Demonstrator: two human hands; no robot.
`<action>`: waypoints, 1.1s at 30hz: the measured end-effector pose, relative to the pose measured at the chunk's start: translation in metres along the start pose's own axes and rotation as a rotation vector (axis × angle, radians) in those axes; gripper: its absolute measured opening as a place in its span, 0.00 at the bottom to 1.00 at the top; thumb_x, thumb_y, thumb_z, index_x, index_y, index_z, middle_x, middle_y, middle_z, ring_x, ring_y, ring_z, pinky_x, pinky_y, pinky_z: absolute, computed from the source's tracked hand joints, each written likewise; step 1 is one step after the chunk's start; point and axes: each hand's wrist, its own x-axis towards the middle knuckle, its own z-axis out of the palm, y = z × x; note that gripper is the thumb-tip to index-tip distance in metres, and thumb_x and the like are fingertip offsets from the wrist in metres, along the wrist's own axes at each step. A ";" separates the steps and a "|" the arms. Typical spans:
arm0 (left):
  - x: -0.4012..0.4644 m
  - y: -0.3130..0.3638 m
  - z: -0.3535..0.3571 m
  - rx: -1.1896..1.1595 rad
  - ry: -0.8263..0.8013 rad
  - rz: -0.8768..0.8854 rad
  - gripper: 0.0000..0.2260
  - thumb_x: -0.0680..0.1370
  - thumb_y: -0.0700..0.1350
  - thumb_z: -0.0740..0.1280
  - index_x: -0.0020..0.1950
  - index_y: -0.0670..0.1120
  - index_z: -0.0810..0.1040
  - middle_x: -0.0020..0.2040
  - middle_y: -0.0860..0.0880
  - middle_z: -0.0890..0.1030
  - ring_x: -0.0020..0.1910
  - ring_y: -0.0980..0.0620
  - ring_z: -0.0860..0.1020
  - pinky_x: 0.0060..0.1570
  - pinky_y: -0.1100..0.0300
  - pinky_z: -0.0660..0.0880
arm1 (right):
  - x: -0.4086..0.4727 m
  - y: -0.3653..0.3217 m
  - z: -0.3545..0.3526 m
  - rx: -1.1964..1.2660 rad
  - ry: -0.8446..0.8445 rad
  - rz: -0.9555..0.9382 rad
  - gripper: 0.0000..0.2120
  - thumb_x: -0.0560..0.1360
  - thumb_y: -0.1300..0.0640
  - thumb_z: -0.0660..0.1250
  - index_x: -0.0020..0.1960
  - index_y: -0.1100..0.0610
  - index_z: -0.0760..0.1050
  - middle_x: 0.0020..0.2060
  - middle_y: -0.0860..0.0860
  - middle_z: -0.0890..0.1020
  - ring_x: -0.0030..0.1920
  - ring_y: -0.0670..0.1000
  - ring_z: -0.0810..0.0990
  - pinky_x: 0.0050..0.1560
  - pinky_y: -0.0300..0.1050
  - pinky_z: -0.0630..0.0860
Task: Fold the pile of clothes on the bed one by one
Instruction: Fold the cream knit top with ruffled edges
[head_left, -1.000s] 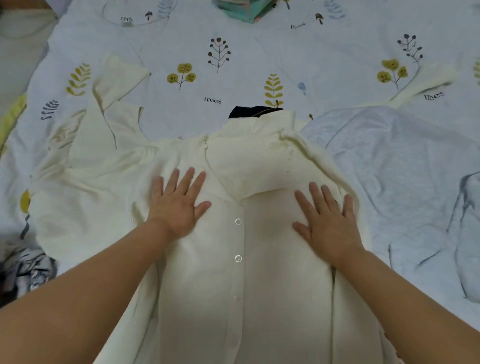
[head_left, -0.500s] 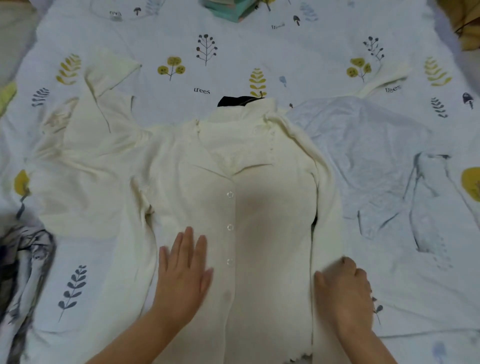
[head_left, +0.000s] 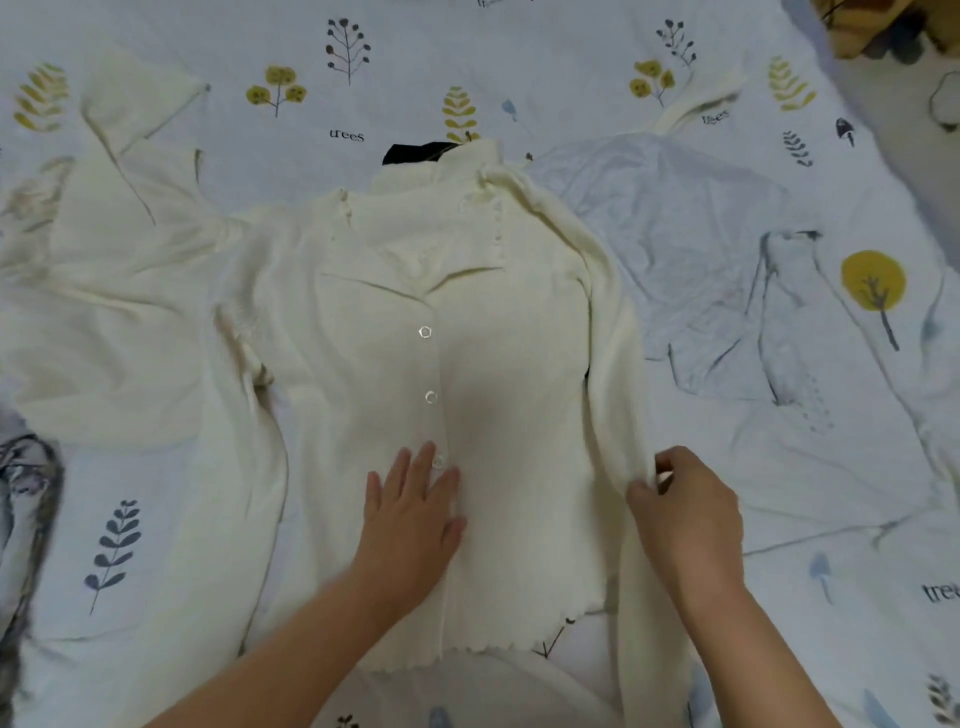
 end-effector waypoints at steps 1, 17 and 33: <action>0.000 0.007 -0.008 -0.129 0.059 0.007 0.20 0.81 0.51 0.55 0.73 0.51 0.62 0.77 0.46 0.54 0.76 0.48 0.51 0.72 0.53 0.47 | -0.008 -0.010 -0.004 0.030 0.026 -0.044 0.03 0.70 0.63 0.65 0.40 0.57 0.71 0.29 0.51 0.76 0.31 0.49 0.73 0.30 0.41 0.65; 0.027 -0.031 -0.070 -1.602 -0.417 -0.541 0.14 0.76 0.48 0.64 0.55 0.41 0.80 0.52 0.42 0.83 0.49 0.45 0.82 0.43 0.55 0.79 | -0.052 -0.052 0.060 0.050 -0.459 -0.187 0.20 0.78 0.49 0.59 0.69 0.49 0.62 0.61 0.47 0.71 0.59 0.47 0.73 0.56 0.39 0.67; 0.009 -0.029 -0.106 -1.458 -0.274 -0.199 0.11 0.71 0.41 0.68 0.53 0.42 0.78 0.49 0.41 0.83 0.47 0.44 0.81 0.45 0.54 0.79 | -0.033 -0.077 0.064 0.526 -0.740 -0.007 0.09 0.73 0.49 0.68 0.51 0.52 0.76 0.44 0.49 0.82 0.41 0.47 0.81 0.45 0.42 0.78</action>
